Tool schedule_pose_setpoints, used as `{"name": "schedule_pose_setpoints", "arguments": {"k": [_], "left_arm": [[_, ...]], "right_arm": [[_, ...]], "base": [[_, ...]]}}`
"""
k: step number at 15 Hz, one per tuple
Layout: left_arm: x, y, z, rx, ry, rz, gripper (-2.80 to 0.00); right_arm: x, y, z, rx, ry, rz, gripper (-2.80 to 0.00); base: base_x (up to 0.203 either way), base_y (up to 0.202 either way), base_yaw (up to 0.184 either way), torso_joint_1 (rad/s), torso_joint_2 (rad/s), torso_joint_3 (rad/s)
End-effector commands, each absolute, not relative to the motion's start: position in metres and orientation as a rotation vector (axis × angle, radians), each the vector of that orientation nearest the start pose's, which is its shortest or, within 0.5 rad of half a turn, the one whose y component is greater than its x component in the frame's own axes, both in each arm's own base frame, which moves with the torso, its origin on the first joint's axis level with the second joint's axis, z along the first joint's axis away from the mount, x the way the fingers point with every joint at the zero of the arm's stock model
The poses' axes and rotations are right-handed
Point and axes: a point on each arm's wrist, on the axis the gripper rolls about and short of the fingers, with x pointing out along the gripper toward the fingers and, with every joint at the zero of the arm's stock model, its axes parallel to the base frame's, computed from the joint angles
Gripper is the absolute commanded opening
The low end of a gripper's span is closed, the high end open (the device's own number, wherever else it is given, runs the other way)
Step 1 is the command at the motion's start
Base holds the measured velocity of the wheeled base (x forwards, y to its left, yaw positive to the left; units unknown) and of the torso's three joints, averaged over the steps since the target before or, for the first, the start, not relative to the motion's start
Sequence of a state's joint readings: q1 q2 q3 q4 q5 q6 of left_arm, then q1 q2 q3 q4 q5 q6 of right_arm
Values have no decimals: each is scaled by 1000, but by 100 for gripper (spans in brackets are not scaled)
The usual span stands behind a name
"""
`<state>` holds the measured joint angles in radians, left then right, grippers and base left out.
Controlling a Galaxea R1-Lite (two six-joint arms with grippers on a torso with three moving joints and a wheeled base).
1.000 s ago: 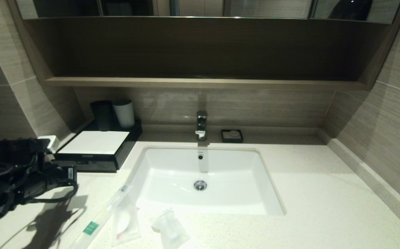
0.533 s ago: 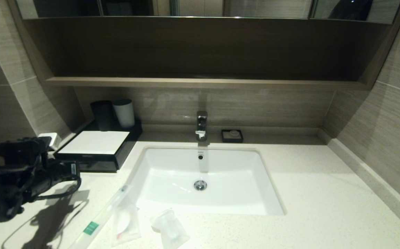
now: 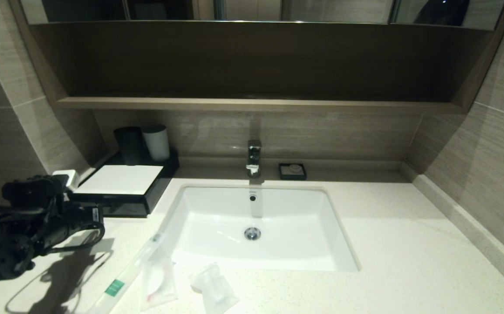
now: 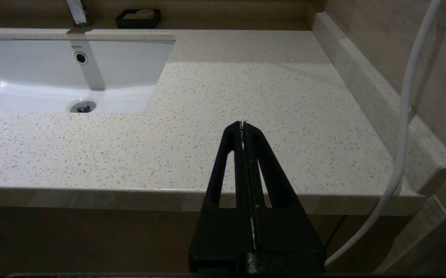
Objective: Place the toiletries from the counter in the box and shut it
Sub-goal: Open the drawer
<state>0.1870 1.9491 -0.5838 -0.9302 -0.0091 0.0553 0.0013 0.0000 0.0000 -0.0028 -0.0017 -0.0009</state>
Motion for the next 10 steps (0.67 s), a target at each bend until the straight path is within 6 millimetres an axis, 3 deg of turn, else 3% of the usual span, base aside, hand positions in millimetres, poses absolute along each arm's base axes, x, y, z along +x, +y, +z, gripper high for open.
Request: {"name": "schedule_pose_setpoints", "arguments": {"k": [1, 10], "left_arm": [[310, 58, 78, 10, 435, 156, -280], [317, 60, 77, 7, 424, 154, -280]], "right_arm": [[-23, 0, 75, -2, -2, 0, -280], [-23, 0, 75, -2, -2, 0, -280]], "base": [[0, 0, 0, 0, 0, 0], [0, 0, 0, 0, 0, 0]]}}
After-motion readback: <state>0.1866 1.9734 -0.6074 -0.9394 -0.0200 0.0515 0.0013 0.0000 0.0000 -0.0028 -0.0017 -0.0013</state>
